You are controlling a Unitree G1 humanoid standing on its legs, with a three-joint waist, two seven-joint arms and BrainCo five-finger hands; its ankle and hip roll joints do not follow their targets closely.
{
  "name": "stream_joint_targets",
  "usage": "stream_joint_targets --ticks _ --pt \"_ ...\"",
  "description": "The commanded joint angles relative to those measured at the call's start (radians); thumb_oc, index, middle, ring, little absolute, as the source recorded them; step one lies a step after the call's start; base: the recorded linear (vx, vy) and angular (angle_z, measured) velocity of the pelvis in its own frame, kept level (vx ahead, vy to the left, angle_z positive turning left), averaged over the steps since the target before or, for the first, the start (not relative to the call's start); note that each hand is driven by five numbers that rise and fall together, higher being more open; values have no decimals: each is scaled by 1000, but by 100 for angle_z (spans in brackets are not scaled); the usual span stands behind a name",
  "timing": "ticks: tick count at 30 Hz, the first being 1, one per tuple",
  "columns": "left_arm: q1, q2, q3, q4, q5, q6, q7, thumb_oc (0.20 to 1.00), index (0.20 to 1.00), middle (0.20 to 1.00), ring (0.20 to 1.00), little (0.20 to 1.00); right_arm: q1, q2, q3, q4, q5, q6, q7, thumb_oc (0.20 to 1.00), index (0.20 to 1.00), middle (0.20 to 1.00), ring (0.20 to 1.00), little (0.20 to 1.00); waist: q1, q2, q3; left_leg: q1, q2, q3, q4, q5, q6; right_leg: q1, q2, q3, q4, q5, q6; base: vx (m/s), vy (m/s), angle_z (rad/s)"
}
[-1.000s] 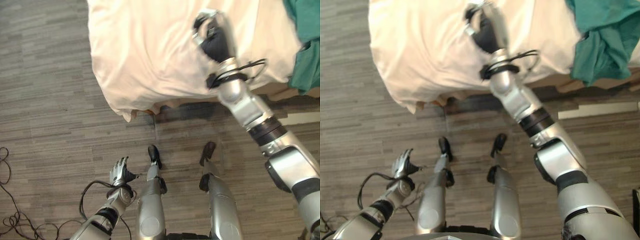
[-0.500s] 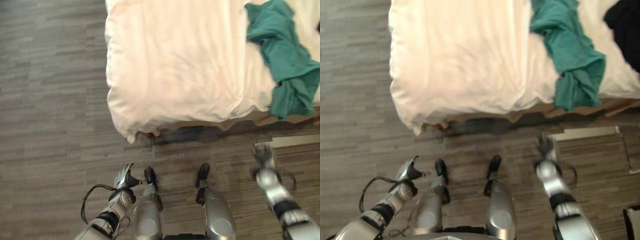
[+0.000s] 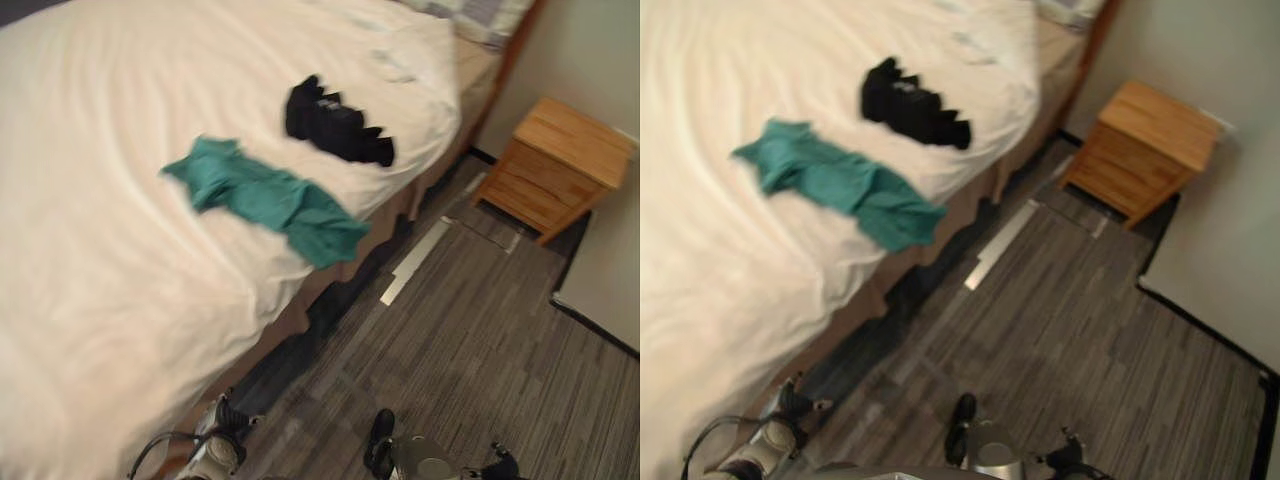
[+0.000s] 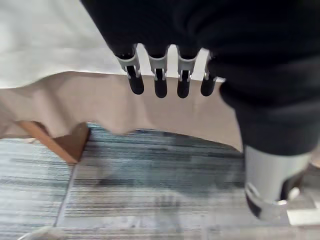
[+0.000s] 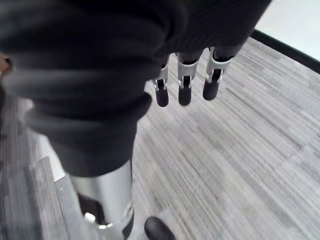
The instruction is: Tidy up the quilt and then pick up the clothes from the bed and put them into the laundry hamper.
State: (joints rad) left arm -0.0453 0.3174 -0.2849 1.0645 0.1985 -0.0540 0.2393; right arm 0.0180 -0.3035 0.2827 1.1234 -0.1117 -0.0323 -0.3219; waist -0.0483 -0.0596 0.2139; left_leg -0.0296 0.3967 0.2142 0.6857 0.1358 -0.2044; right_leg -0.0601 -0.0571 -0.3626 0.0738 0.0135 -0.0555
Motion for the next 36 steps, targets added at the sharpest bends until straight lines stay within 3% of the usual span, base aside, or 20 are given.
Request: stream_joint_targets --ticks 1,2,4,5,6,7,9,11,12,14,17,18,22,23,25,26,28,32,33,36 --pt "-66 21 -67 -55 -17 -35 37 1000 1000 1000 1000 1000 -83 -34 2 1 -31 -14 -15 1000 1000 1000 1000 1000 66 -32 94 -101 -199 -42 -41 -115 107 46 21 67 -53 -139 68 288 213 -189" --pt "-59 6 -39 -48 -40 -35 36 1000 1000 1000 1000 1000 -112 -47 24 -19 -36 -18 -10 1000 1000 1000 1000 1000 102 -14 93 -158 -270 -110 -217 -194 130 84 21 192 -98 -144 113 282 164 -162" --pt "-58 0 -38 -48 -44 -34 38 1000 1000 1000 1000 1000 -112 -52 26 -23 -38 -19 -11 1000 1000 1000 1000 1000 106 -4 90 -173 -293 -116 -308 -206 135 106 20 208 -110 -142 124 439 228 -143" --pt "-53 -8 -34 -47 -49 -34 43 1000 1000 1000 1000 1000 -116 -56 24 -24 -31 -18 -14 1000 1000 1000 1000 1000 124 18 83 -183 -334 -145 -531 -137 125 148 40 264 -124 -151 134 444 217 -117" --pt "-53 -8 -34 -47 -49 -34 43 1000 1000 1000 1000 1000 -116 -56 24 -24 -31 -18 -14 1000 1000 1000 1000 1000 124 17 82 -181 -335 -144 -537 -132 125 147 40 265 -125 -150 134 926 304 -175" --pt "-55 -8 -40 -26 -52 -21 27 1000 1000 1000 1000 1000 -91 -36 10 -10 -33 -10 -18 1000 1000 1000 1000 1000 133 20 56 -126 -348 -124 -655 -112 153 175 76 281 37 -207 148 756 201 -132" --pt "-43 -3 -25 -29 -65 -10 30 1000 1000 1000 1000 1000 -87 -23 1 -13 -40 -3 -13 1000 1000 1000 1000 1000 114 23 70 -43 -359 -86 -661 -153 183 75 39 224 312 -87 271 601 185 -124" --pt "-45 0 -28 -33 -60 -4 29 1000 1000 1000 1000 1000 -90 -22 -12 -18 -39 4 -12 1000 1000 1000 1000 1000 96 37 81 -6 -350 -74 -677 -160 191 2 4 185 446 -20 317 295 120 -124" --pt "-56 8 -52 -32 -29 7 29 1000 1000 1000 1000 1000 -101 -17 -29 -38 -35 11 -12 1000 1000 1000 1000 1000 55 73 97 70 -315 -30 -735 -155 184 -117 -51 97 603 17 317 484 216 -63" --pt "-60 8 -67 -34 -6 4 26 1000 1000 1000 1000 1000 -100 -15 -34 -47 -32 8 -15 1000 1000 1000 1000 1000 35 86 99 99 -315 -18 -752 -161 182 -140 -75 65 566 -3 317 348 148 -33" --pt "-103 12 -99 -52 26 -2 21 1000 1000 1000 1000 1000 -89 -5 -37 -85 -13 -3 -22 1000 1000 1000 1000 1000 -10 94 102 151 -327 -17 -763 -190 168 -172 -64 51 312 -54 270 510 -71 -24" --pt "-127 13 -105 -54 51 -3 14 1000 1000 1000 1000 1000 -82 5 -38 -74 -9 1 -21 1000 1000 1000 1000 1000 -20 87 87 193 -323 -2 -773 -232 147 -173 -92 13 106 -62 262 492 -170 51" --pt "-122 -6 -120 -27 85 -9 13 1000 1000 1000 1000 1000 -63 16 -26 -52 -19 4 -19 1000 1000 1000 1000 1000 -15 86 64 268 -307 26 -718 -318 130 -118 -93 -25 1 -36 234 427 -127 12" --pt "-115 -13 -117 -23 82 -10 12 1000 1000 1000 1000 1000 -53 14 -26 -44 -20 3 -18 1000 1000 1000 1000 1000 -17 81 58 258 -301 39 -669 -301 125 -109 -86 -21 -8 -22 215 680 -235 -45" --pt "-93 -15 -95 -33 55 -15 4 1000 1000 1000 1000 1000 -51 -3 -10 -14 -35 0 -11 1000 1000 1000 1000 1000 6 79 63 138 -233 12 -246 -164 79 -9 -25 -10 -62 -33 145 483 -281 -50" --pt "-93 -15 -95 -34 54 -15 4 1000 1000 1000 1000 1000 -51 -3 -10 -14 -35 0 -11 1000 1000 1000 1000 1000 4 81 62 131 -229 9 -237 -168 78 -10 -22 -13 -63 -32 144 173 -165 -50" --pt "-102 6 -96 -102 26 -22 10 1000 1000 1000 1000 1000 -81 -37 0 -49 -45 -2 -10 1000 1000 1000 1000 1000 64 45 121 -62 -232 -75 51 -136 94 68 -24 18 -103 -54 108 238 -146 -35" --pt "-105 12 -82 -138 9 -20 25 1000 1000 1000 1000 1000 -100 -57 41 -95 -70 -3 5 1000 1000 1000 1000 1000 103 45 118 -136 -256 -63 -105 -180 104 115 -32 60 -138 -81 133 349 86 -78" --pt "-90 7 -70 -153 12 -18 29 1000 1000 1000 1000 1000 -98 -70 56 -117 -90 -6 11 1000 1000 1000 1000 1000 118 57 103 -119 -282 -12 -350 -198 123 145 -42 63 -151 -93 158 363 190 -59" --pt "-71 5 -58 -143 26 -15 32 1000 1000 1000 1000 1000 -93 -77 51 -130 -92 -9 5 1000 1000 1000 1000 1000 114 72 94 -137 -279 124 -485 -149 110 185 -30 31 -158 -127 165 356 161 -27"
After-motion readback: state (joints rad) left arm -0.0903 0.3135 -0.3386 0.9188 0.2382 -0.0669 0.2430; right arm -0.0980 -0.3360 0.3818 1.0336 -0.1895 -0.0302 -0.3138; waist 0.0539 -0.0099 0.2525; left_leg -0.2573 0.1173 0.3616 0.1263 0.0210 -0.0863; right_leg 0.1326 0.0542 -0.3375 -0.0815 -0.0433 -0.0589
